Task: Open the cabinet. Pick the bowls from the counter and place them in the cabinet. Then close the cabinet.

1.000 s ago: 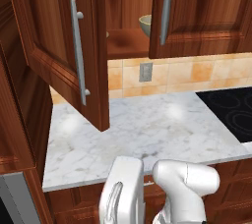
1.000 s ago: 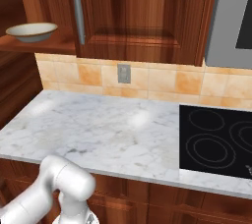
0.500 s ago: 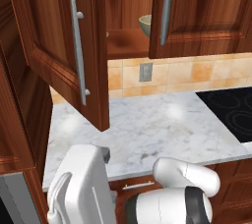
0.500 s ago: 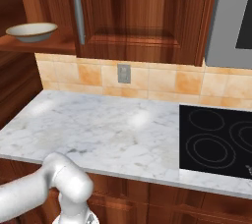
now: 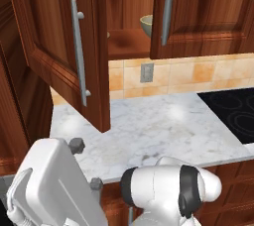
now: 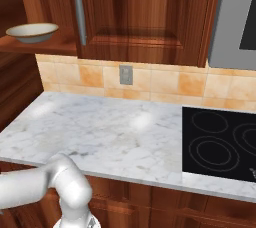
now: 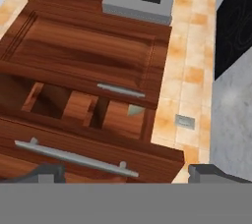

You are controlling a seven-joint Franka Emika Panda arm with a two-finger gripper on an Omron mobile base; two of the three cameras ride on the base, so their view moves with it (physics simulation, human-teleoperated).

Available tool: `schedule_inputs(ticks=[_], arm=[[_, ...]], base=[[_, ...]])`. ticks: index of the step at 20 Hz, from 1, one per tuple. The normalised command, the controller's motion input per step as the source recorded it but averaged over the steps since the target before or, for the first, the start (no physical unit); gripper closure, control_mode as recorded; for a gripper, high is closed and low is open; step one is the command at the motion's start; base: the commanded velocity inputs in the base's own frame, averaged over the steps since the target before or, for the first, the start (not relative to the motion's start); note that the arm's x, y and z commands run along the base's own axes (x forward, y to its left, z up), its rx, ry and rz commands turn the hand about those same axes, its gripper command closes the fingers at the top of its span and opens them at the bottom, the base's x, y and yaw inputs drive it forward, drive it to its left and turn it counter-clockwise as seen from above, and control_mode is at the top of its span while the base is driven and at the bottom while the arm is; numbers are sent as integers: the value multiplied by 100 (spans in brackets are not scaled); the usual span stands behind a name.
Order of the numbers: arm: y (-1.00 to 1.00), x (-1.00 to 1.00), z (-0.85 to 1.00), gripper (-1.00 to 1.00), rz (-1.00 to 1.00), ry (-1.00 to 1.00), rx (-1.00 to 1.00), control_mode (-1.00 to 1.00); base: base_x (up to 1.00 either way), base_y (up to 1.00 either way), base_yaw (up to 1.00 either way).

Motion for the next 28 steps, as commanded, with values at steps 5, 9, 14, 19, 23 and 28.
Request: schedule_inputs(ticks=[5, 9, 14, 19, 23, 28], arm=[[14, 5, -10, -100, 0, -5, -1, -100], [13, 10, -29, -100, 0, -21, 0, -100], [1, 59, -13, -100, 0, -7, 0, -100], [2, 72, -1, -100, 0, 0, 0, -100], [-2, 68, -10, -100, 0, 0, 1, -100], [-14, 59, -23, -100, 0, 0, 2, -100]], base=[[0, 0, 0], [0, 0, 0], [0, 0, 0], [0, 0, 0], [0, 0, 0], [0, 0, 0]])
